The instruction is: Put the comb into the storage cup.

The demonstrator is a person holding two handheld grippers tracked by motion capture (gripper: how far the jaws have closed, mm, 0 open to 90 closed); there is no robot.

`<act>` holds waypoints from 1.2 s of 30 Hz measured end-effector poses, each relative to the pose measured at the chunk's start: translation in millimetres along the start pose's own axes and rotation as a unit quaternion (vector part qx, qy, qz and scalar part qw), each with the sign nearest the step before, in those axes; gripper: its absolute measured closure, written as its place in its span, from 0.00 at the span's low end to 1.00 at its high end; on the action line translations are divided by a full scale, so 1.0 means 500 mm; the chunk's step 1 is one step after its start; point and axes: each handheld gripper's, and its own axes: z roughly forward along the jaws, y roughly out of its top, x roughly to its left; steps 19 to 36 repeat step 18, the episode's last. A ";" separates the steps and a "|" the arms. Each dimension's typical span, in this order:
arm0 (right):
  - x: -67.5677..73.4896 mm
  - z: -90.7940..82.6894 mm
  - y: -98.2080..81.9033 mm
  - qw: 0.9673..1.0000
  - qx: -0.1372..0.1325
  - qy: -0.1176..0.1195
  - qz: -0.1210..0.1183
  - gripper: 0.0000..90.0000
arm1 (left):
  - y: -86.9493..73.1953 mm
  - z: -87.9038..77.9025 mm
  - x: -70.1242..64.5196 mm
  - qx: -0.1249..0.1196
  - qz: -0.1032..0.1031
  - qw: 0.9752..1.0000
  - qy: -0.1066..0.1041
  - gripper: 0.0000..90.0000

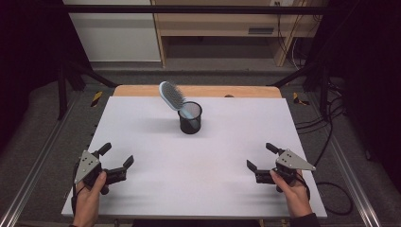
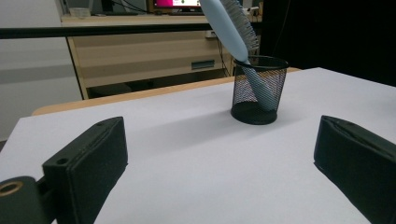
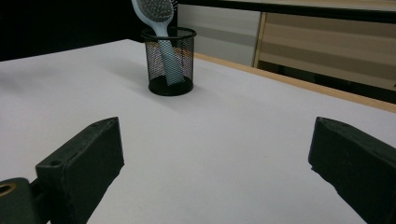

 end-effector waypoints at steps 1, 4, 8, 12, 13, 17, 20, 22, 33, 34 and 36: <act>0.000 0.000 0.000 1.000 -0.001 0.000 0.000 0.04 | 0.000 0.000 -0.003 0.000 0.000 1.000 -0.002 0.03; 0.001 0.000 0.000 1.000 -0.004 0.001 -0.001 0.04 | -0.003 0.000 -0.013 -0.002 0.001 1.000 -0.003 0.03; 0.004 0.002 0.000 1.000 -0.008 0.005 0.001 0.04 | 0.000 -0.001 -0.026 -0.009 0.015 1.000 0.001 0.03; 0.007 0.004 0.001 1.000 -0.009 0.009 -0.001 0.04 | 0.002 0.000 -0.033 -0.015 0.029 0.999 0.005 0.03; 0.008 0.004 0.001 1.000 -0.010 0.010 0.000 0.04 | 0.001 0.000 -0.034 -0.014 0.029 0.999 0.005 0.03; 0.009 0.004 0.002 1.000 -0.011 0.010 -0.001 0.04 | -0.001 -0.002 -0.034 -0.017 0.024 1.000 0.011 0.03; 0.008 0.004 0.003 1.000 -0.012 0.010 -0.001 0.04 | -0.001 -0.002 -0.033 -0.017 0.021 1.000 0.012 0.03; 0.008 0.004 0.003 1.000 -0.012 0.010 -0.001 0.04 | -0.001 -0.002 -0.033 -0.017 0.021 1.000 0.012 0.03; 0.008 0.004 0.003 1.000 -0.012 0.010 -0.001 0.04 | -0.001 -0.002 -0.033 -0.017 0.021 1.000 0.012 0.03; 0.008 0.004 0.003 1.000 -0.012 0.010 -0.001 0.04 | -0.001 -0.002 -0.033 -0.017 0.021 1.000 0.012 0.03; 0.008 0.004 0.003 1.000 -0.012 0.010 -0.001 0.04 | -0.001 -0.002 -0.033 -0.017 0.021 1.000 0.012 0.03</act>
